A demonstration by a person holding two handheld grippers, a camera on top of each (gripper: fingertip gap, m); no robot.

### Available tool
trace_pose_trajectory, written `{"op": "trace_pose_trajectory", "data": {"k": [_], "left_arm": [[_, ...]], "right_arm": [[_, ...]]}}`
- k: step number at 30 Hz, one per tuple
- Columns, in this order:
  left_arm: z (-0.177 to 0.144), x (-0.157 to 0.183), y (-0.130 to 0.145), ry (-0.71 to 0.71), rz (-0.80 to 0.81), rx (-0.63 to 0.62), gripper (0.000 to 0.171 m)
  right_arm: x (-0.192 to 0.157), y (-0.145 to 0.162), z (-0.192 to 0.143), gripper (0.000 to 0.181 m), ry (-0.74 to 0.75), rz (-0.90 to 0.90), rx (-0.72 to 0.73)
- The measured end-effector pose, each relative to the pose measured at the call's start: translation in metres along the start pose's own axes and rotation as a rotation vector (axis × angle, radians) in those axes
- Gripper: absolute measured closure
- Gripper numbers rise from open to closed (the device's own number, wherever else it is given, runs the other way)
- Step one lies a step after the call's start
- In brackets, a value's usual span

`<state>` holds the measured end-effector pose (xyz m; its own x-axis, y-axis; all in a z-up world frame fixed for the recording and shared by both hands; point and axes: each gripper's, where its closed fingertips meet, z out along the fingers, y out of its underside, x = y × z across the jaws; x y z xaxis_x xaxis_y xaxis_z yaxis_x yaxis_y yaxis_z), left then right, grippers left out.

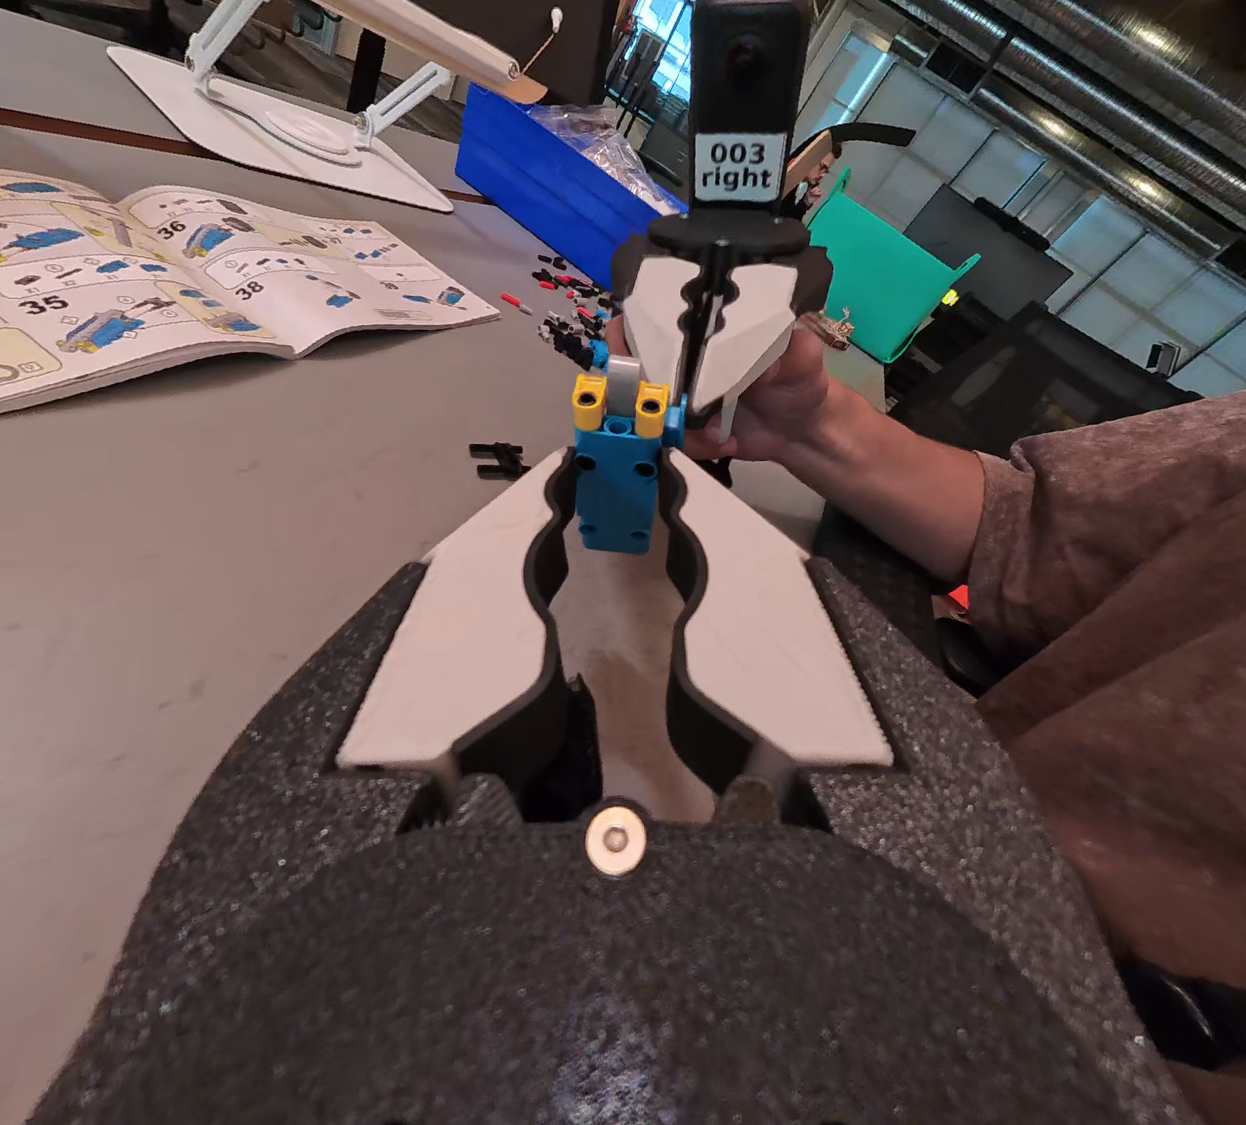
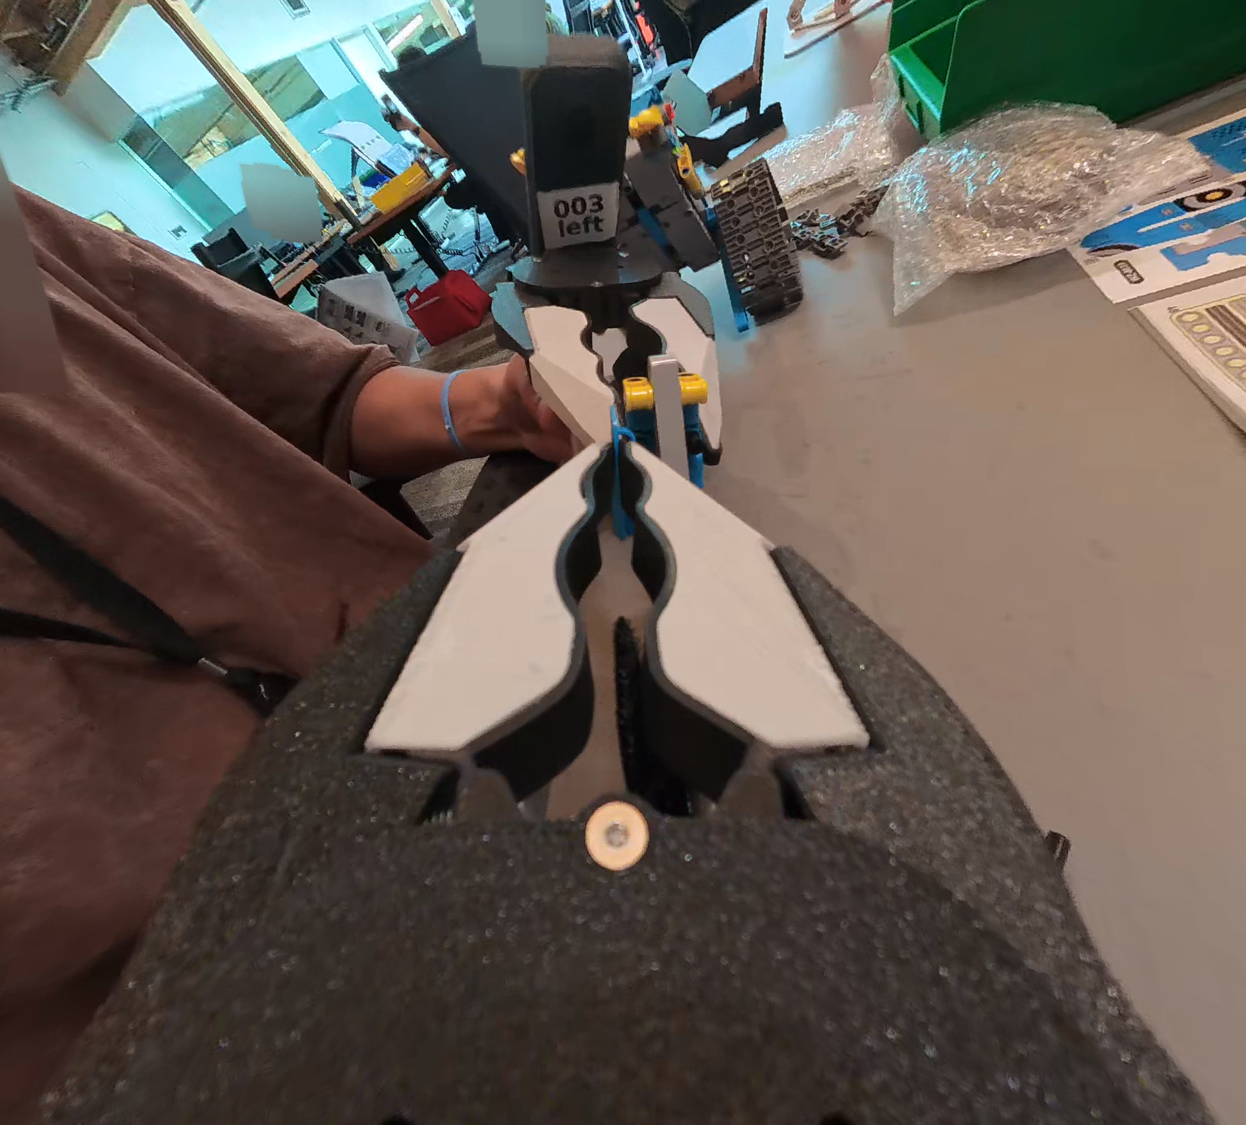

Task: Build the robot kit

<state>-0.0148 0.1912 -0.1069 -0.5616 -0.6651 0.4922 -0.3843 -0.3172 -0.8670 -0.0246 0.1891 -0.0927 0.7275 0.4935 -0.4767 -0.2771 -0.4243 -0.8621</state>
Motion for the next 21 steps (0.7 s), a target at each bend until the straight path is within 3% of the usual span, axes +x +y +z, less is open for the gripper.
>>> {"op": "trace_pose_trajectory", "data": {"k": [21], "left_arm": [[-0.002, -0.007, 0.000, -0.026, -0.026, 0.004, 0.148]], "right_arm": [[0.012, -0.002, 0.000, 0.181, 0.023, 0.026, 0.067]]}}
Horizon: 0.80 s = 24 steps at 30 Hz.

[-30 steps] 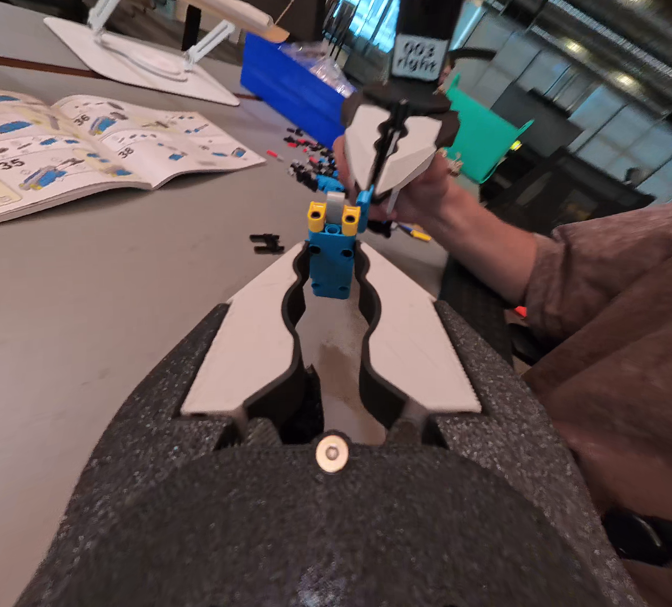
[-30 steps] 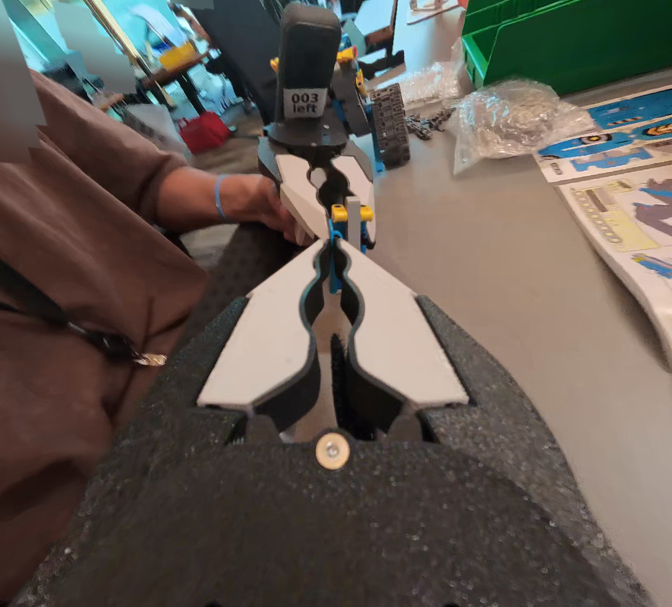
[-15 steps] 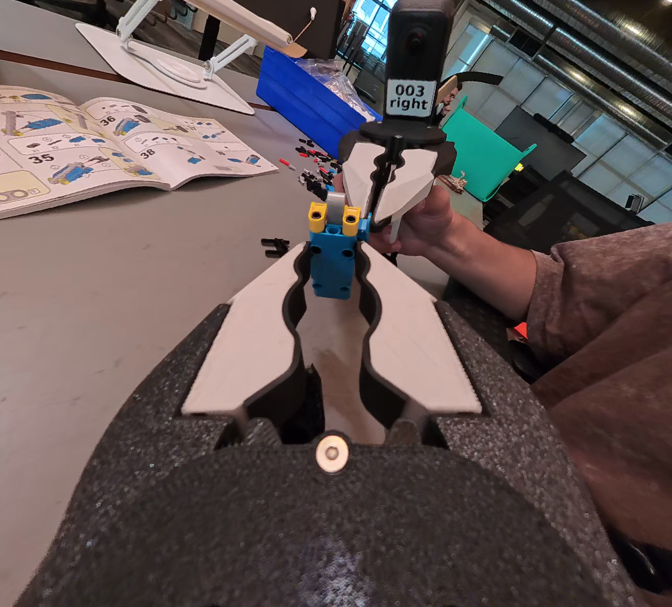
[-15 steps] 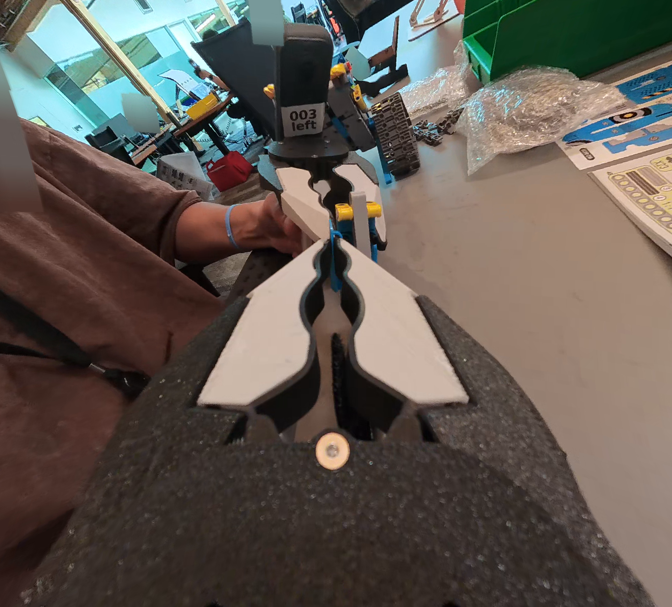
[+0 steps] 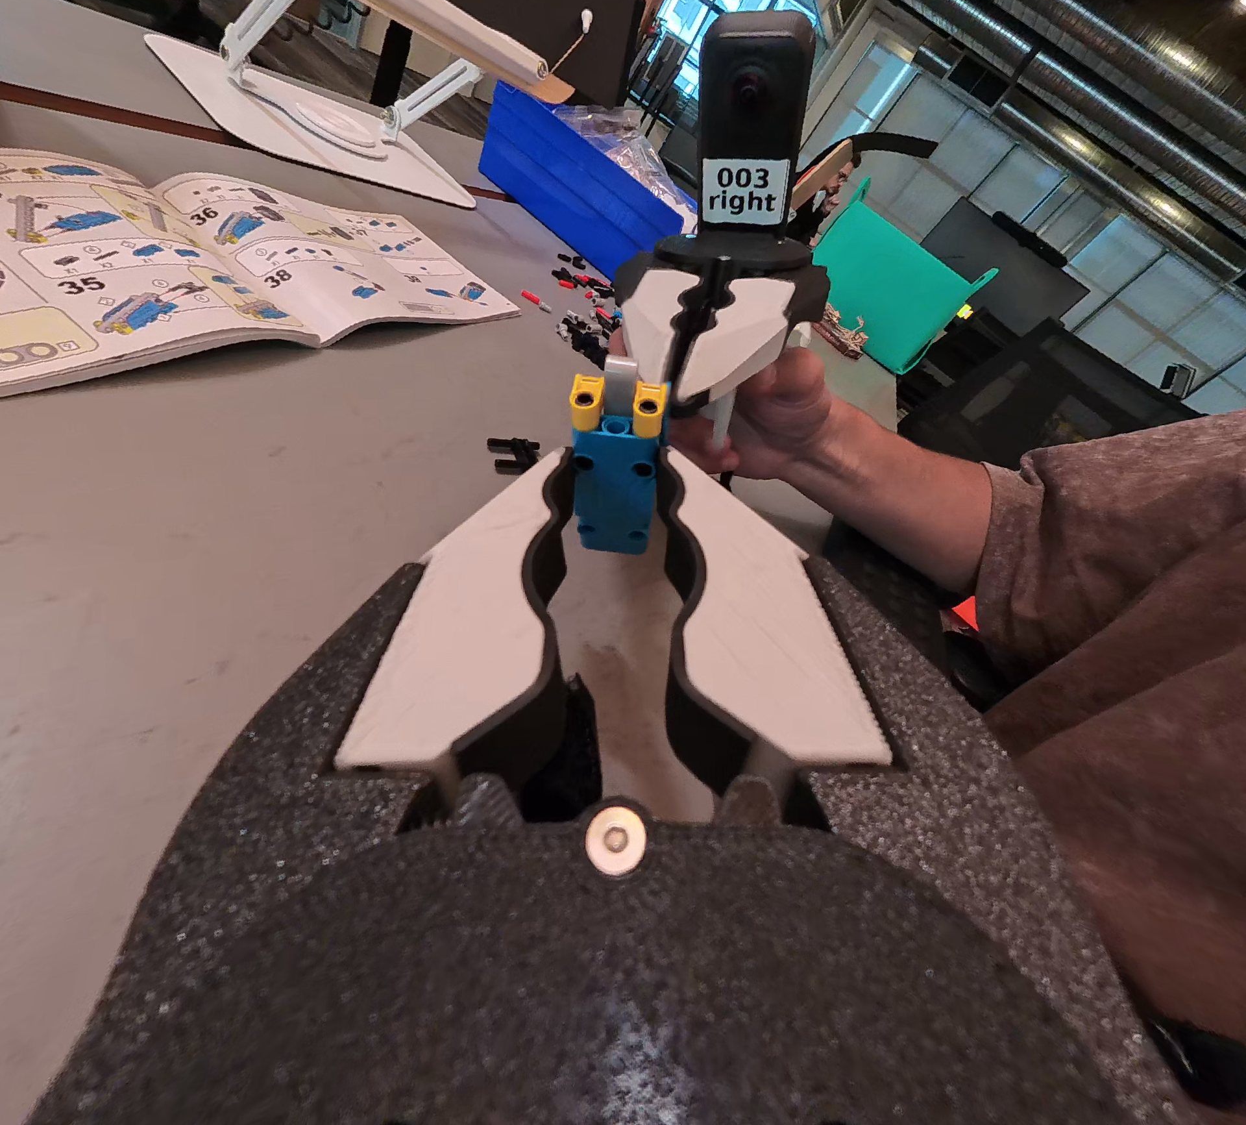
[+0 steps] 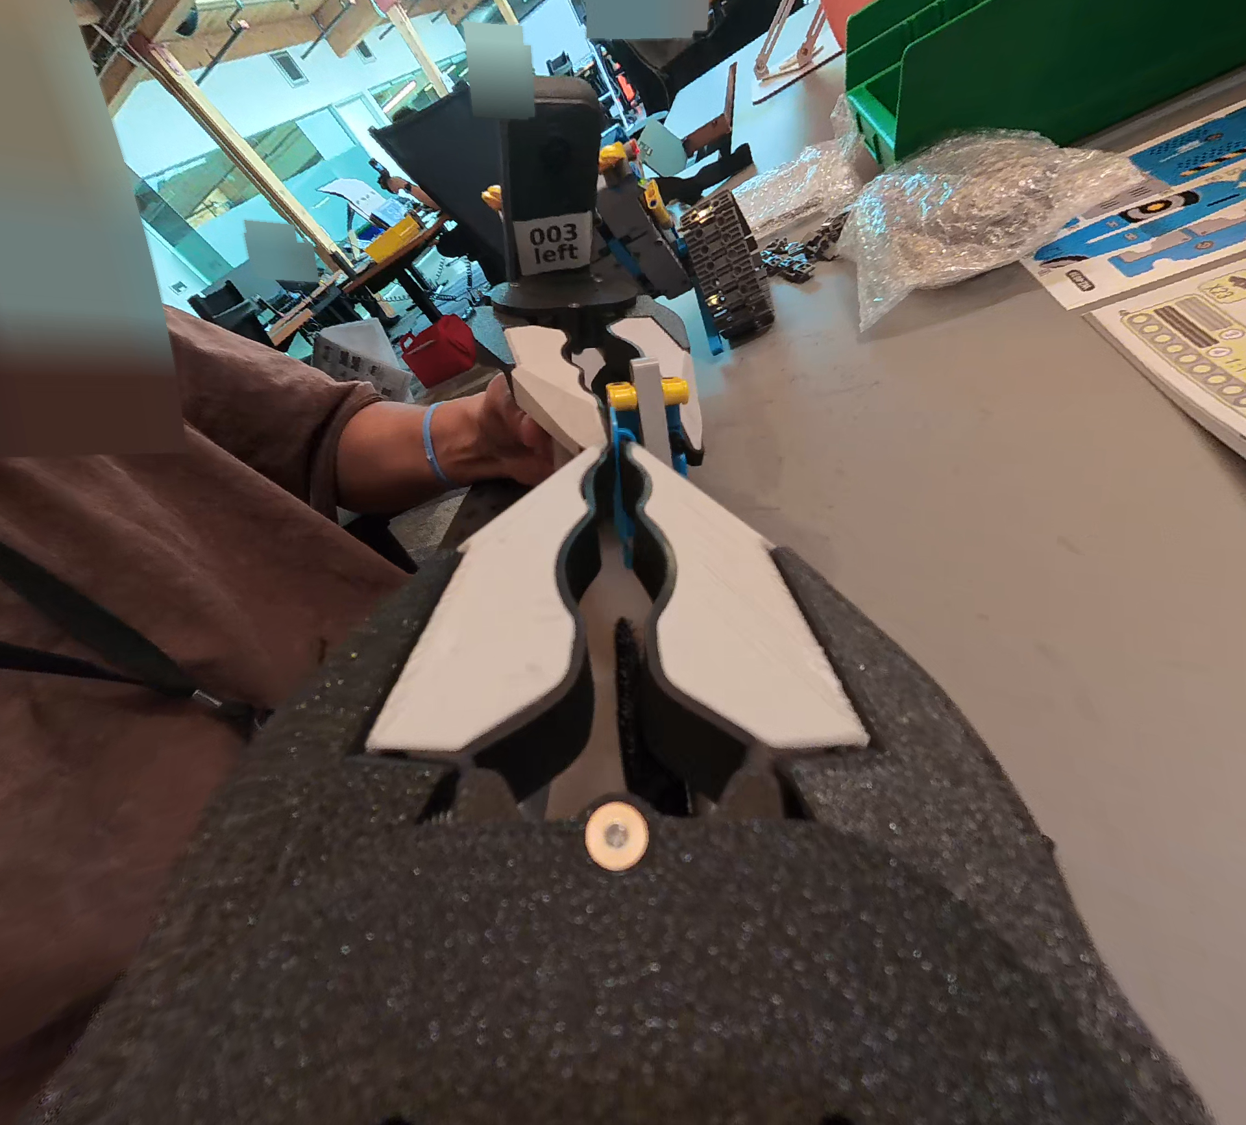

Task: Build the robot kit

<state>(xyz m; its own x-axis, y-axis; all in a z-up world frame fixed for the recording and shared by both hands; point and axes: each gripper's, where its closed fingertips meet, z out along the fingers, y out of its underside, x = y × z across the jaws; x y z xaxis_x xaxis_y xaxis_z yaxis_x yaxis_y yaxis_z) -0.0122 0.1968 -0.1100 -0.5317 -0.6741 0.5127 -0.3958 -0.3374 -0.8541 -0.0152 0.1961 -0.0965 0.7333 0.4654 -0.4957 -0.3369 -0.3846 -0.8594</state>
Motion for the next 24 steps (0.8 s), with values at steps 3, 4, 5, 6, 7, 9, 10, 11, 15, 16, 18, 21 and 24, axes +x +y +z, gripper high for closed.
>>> {"op": "trace_pose_trajectory", "data": {"k": [3, 4, 5, 6, 7, 9, 10, 11, 15, 16, 18, 21, 24], "left_arm": [[0.0011, -0.0028, 0.0023, -0.021, 0.006, -0.013, 0.148], [0.0013, -0.0020, 0.0028, -0.015, 0.003, -0.015, 0.149], [0.0019, -0.0014, 0.0036, -0.014, 0.006, -0.020, 0.148], [0.0026, -0.0013, 0.0049, -0.017, 0.011, -0.027, 0.149], [0.0032, -0.0007, 0.0055, -0.015, 0.013, -0.030, 0.148], [0.0035, 0.0001, 0.0051, -0.007, 0.005, -0.028, 0.149], [0.0035, -0.0001, 0.0051, -0.006, 0.000, -0.027, 0.149], [0.0035, 0.0004, 0.0047, -0.001, -0.004, -0.025, 0.148], [0.0019, -0.0034, 0.0024, -0.014, -0.020, -0.012, 0.149], [0.0014, -0.0041, 0.0022, -0.013, -0.024, -0.011, 0.149], [0.0013, -0.0050, 0.0016, -0.016, -0.027, -0.008, 0.148], [0.0014, -0.0033, 0.0018, -0.008, -0.024, -0.009, 0.148], [0.0027, -0.0025, 0.0038, -0.007, -0.017, -0.022, 0.148]], "right_arm": [[0.0048, 0.0035, 0.0000, 0.181, 0.032, -0.028, -0.018], [0.0042, 0.0041, -0.0002, 0.181, 0.025, -0.029, -0.022], [0.0033, 0.0048, -0.0008, 0.181, 0.014, -0.028, -0.028], [0.0032, 0.0063, -0.0015, 0.181, 0.008, -0.033, -0.037], [0.0030, 0.0074, -0.0023, 0.181, 0.004, -0.040, -0.044], [0.0019, 0.0073, -0.0031, 0.181, -0.007, -0.050, -0.041], [0.0022, 0.0072, -0.0030, 0.181, -0.008, -0.051, -0.041], [0.0021, 0.0069, -0.0032, 0.181, -0.014, -0.049, -0.039], [-0.0008, 0.0097, -0.0016, 0.181, -0.028, -0.060, -0.063], [0.0002, 0.0097, -0.0006, 0.181, -0.016, -0.065, -0.062], [0.0009, 0.0084, -0.0006, 0.181, -0.009, -0.067, -0.059], [0.0017, 0.0037, -0.0030, 0.181, 0.004, -0.074, -0.043], [0.0038, 0.0080, -0.0023, 0.181, 0.011, -0.070, -0.055]]}}
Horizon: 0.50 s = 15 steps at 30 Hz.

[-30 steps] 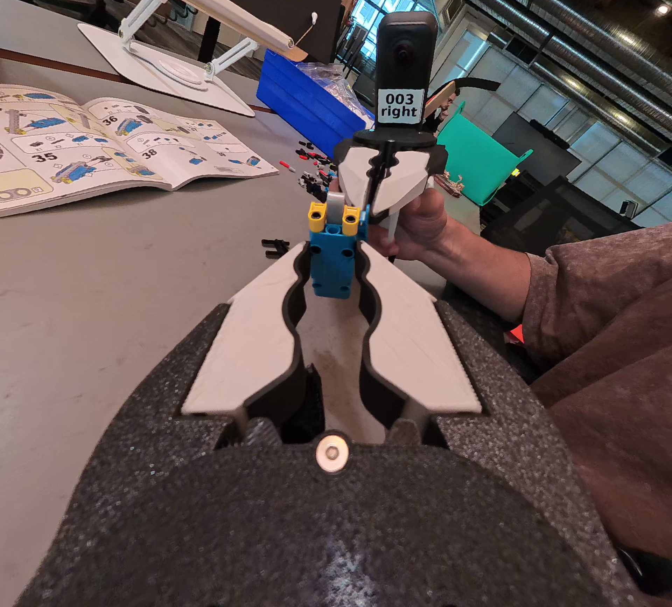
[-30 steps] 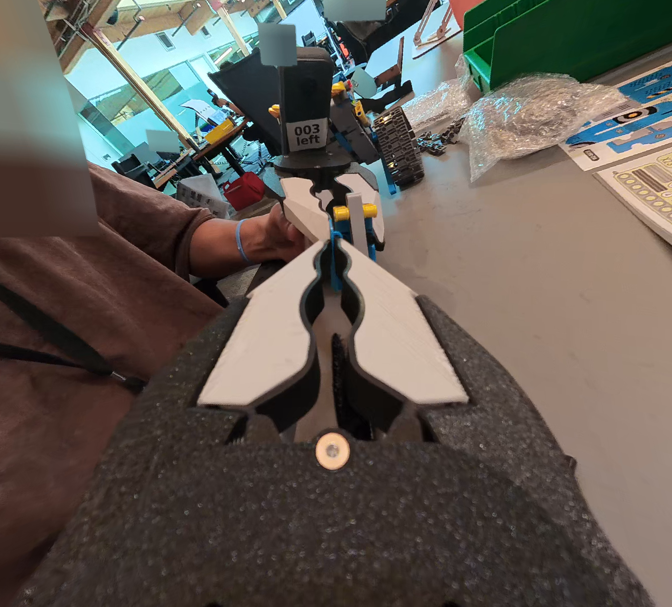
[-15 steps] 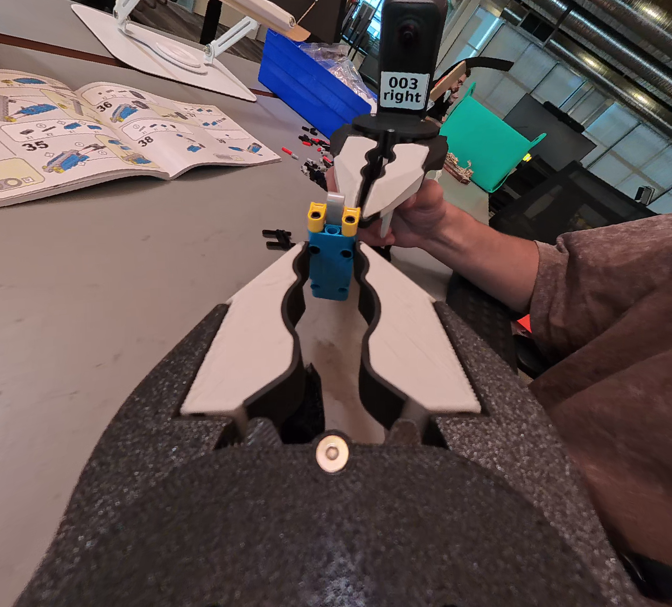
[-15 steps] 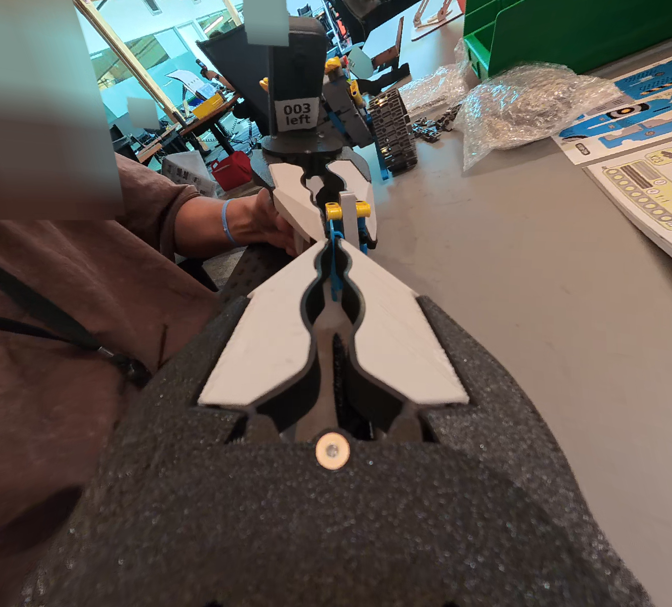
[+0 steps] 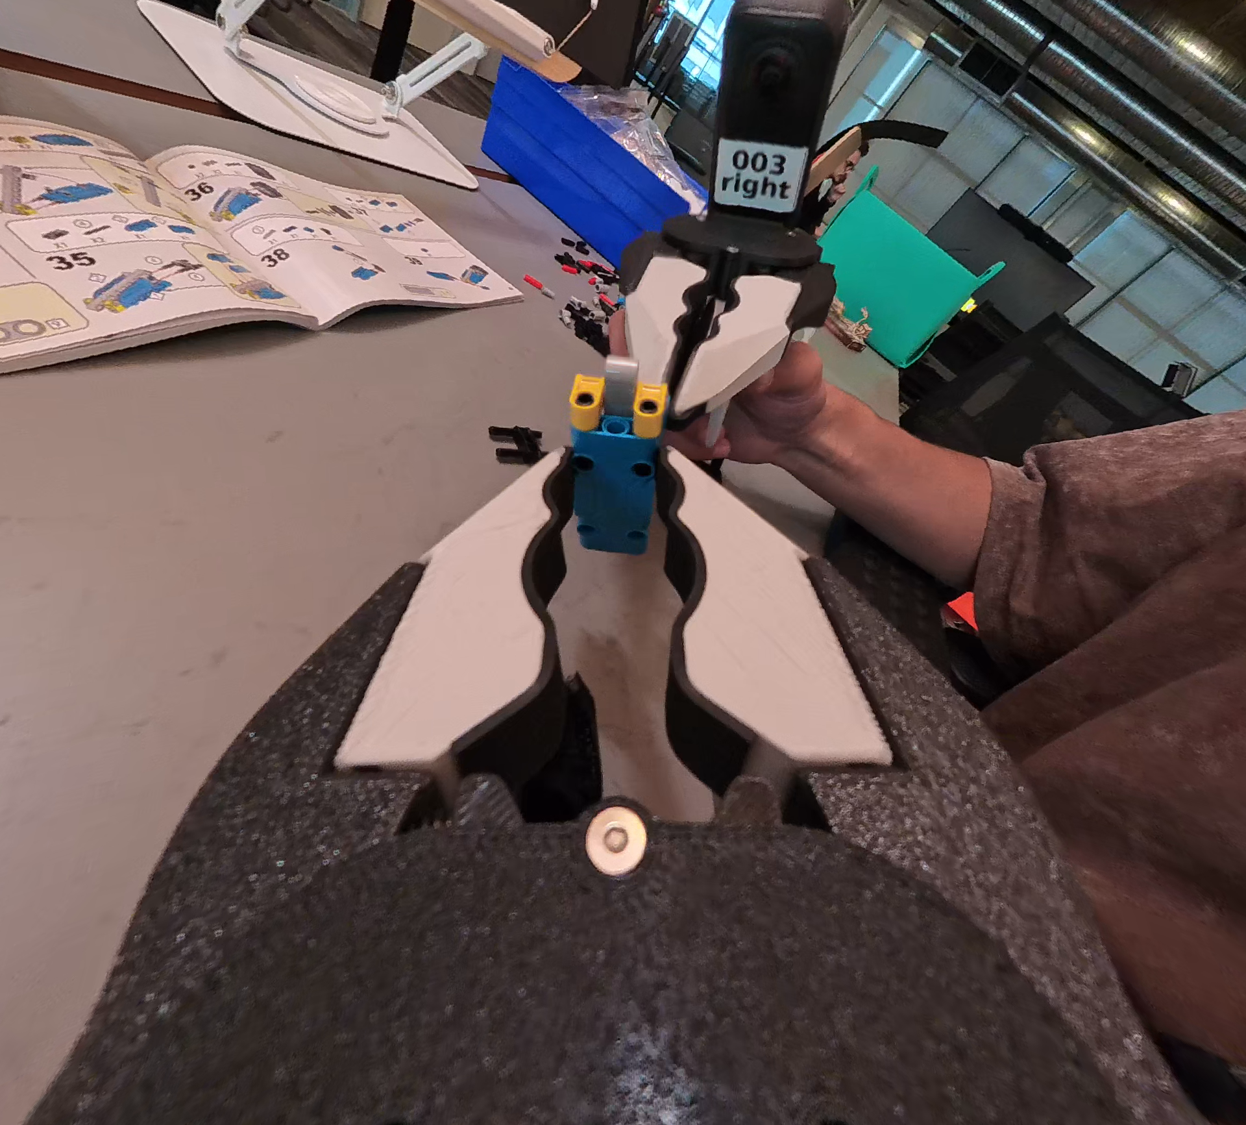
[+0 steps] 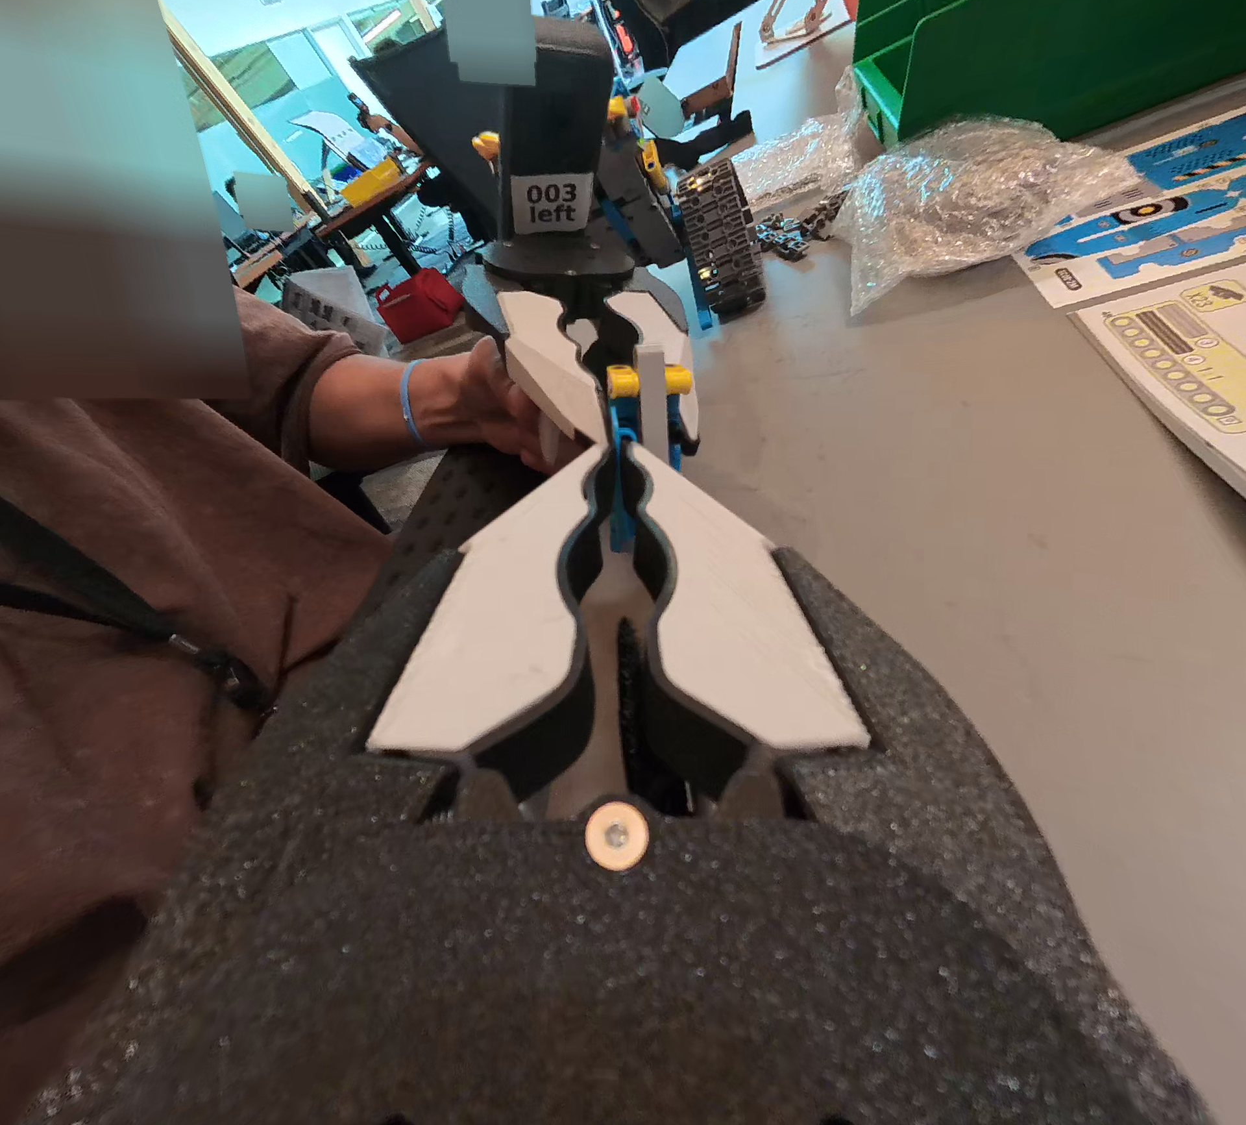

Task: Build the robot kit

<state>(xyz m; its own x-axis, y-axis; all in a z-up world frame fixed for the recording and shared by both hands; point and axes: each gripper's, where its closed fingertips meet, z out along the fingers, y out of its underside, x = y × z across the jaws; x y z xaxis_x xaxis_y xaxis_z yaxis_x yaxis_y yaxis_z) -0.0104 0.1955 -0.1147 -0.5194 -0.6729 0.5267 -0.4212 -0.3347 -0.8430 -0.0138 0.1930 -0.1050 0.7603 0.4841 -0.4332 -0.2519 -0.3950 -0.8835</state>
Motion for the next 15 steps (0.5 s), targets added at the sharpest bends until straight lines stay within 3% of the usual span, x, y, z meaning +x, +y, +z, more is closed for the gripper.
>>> {"op": "trace_pose_trajectory", "data": {"k": [15], "left_arm": [[0.0003, 0.0014, 0.0017, -0.004, -0.009, 0.002, 0.149]], "right_arm": [[-0.0030, 0.0011, 0.0015, 0.181, -0.004, 0.002, -0.032]]}}
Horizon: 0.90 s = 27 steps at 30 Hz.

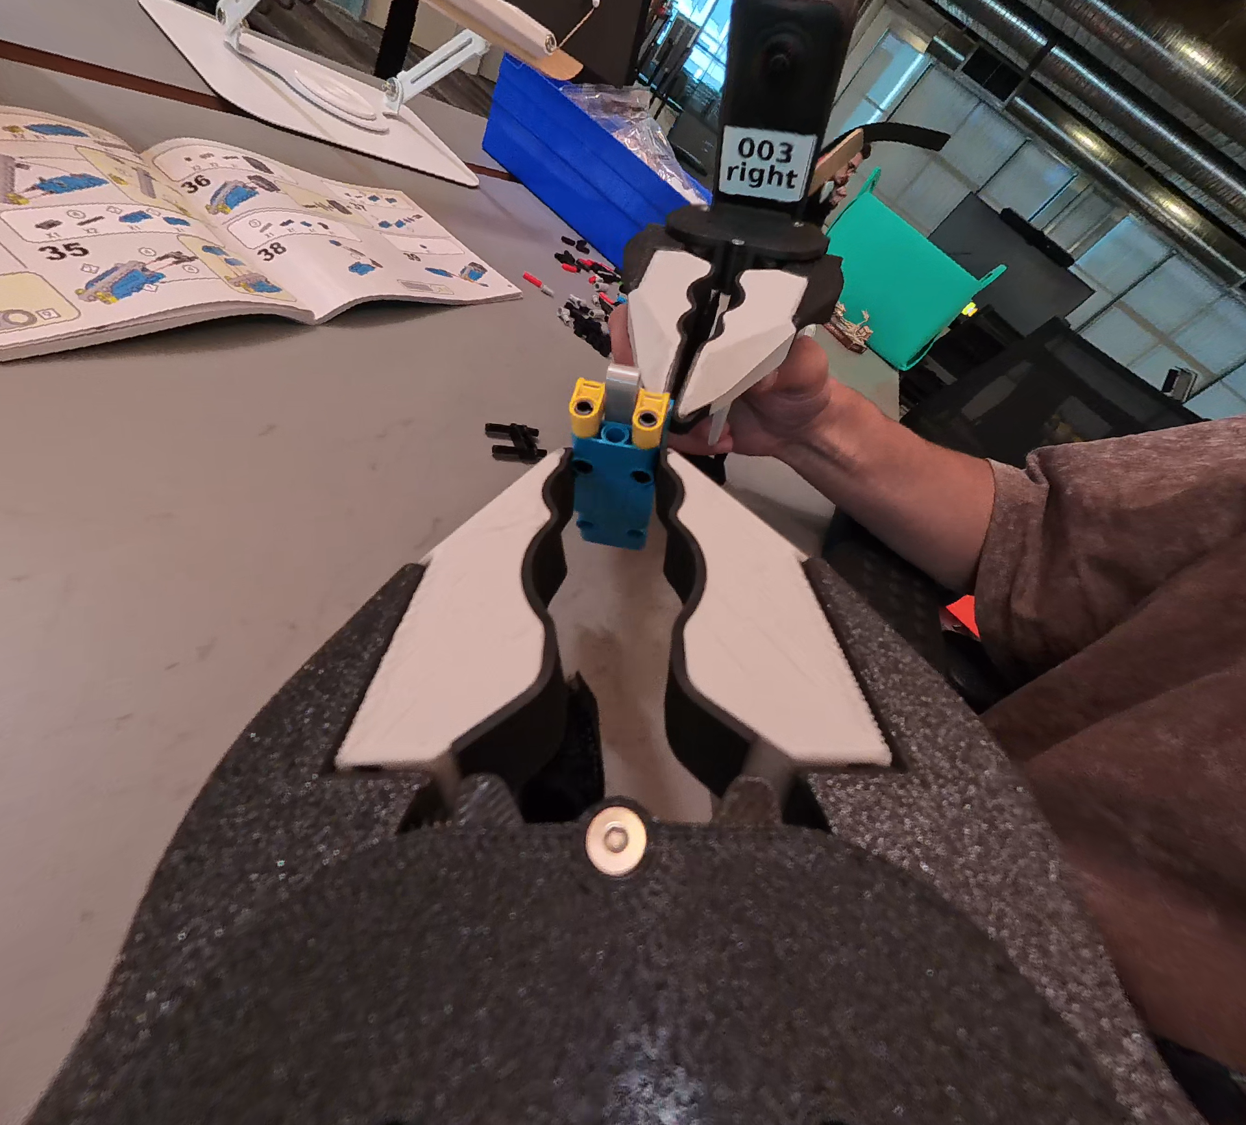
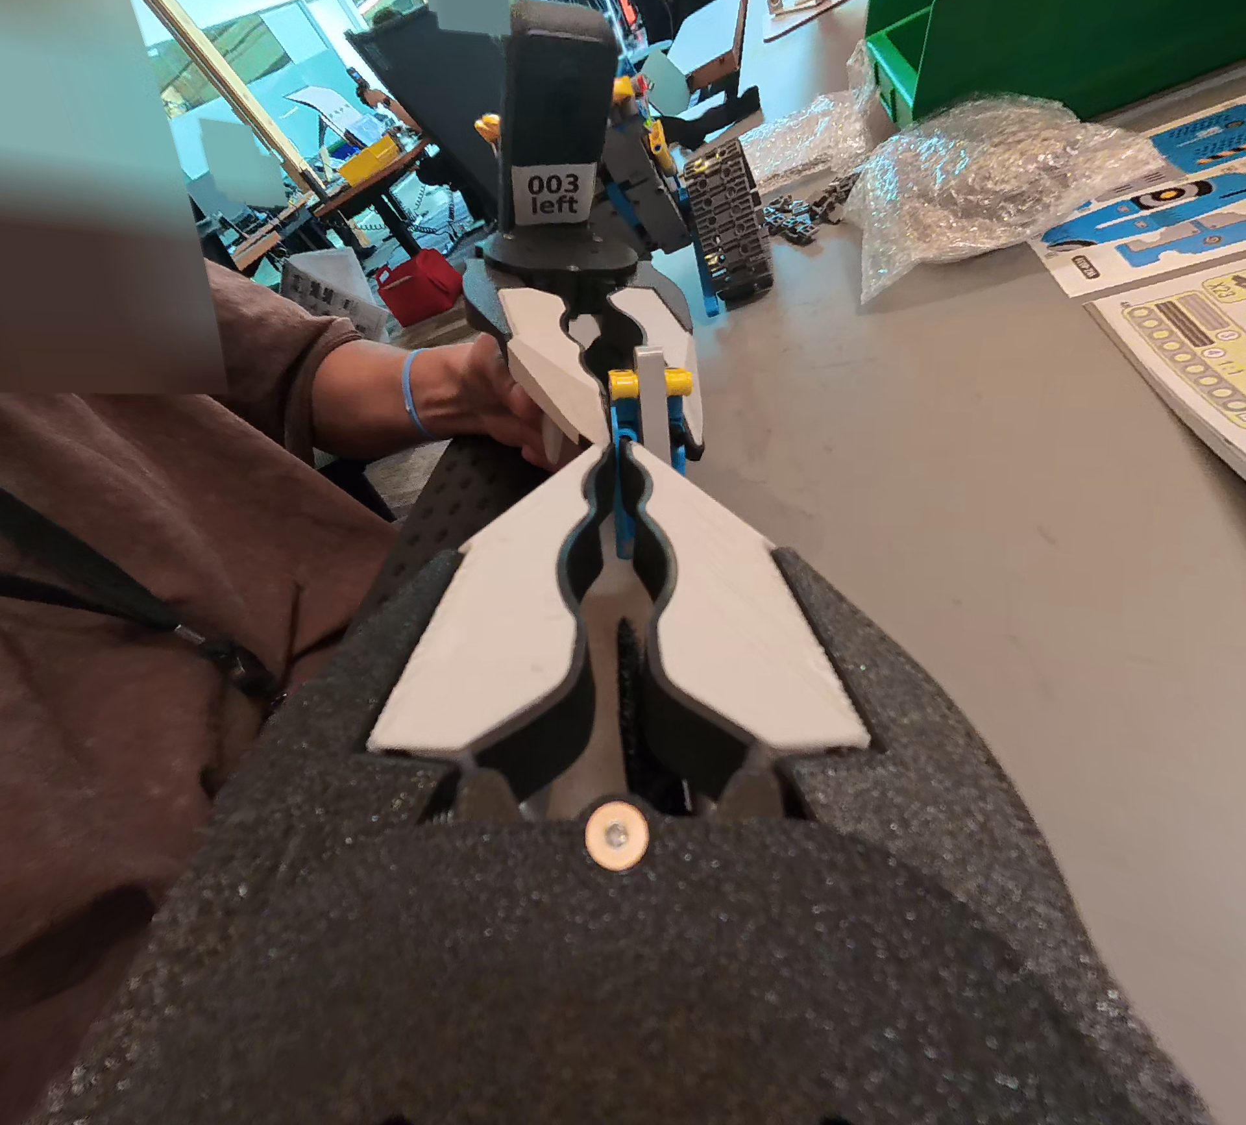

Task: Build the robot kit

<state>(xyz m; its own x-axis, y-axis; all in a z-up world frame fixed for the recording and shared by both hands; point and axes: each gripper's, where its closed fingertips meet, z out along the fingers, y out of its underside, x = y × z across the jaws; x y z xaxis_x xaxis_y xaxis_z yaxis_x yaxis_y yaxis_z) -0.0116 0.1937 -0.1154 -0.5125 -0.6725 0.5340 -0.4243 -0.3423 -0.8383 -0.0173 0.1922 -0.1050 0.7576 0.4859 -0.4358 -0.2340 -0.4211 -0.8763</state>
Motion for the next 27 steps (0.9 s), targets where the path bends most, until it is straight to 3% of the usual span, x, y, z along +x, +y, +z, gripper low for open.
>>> {"op": "trace_pose_trajectory", "data": {"k": [11, 18, 21, 27], "left_arm": [[0.002, -0.010, 0.005, -0.056, -0.011, -0.028, 0.150], [-0.001, -0.013, -0.005, -0.011, -0.092, 0.032, 0.149], [-0.007, -0.018, -0.013, -0.007, -0.140, 0.083, 0.148], [-0.012, -0.021, -0.025, 0.006, -0.247, 0.186, 0.148]], "right_arm": [[0.010, 0.008, 0.004, 0.181, 0.183, -0.133, -0.112], [0.014, -0.003, 0.005, 0.179, 0.216, -0.122, -0.052], [0.014, -0.009, 0.006, 0.151, 0.299, -0.235, -0.067], [0.028, -0.008, 0.010, 0.122, 0.682, -0.531, -0.252]]}}
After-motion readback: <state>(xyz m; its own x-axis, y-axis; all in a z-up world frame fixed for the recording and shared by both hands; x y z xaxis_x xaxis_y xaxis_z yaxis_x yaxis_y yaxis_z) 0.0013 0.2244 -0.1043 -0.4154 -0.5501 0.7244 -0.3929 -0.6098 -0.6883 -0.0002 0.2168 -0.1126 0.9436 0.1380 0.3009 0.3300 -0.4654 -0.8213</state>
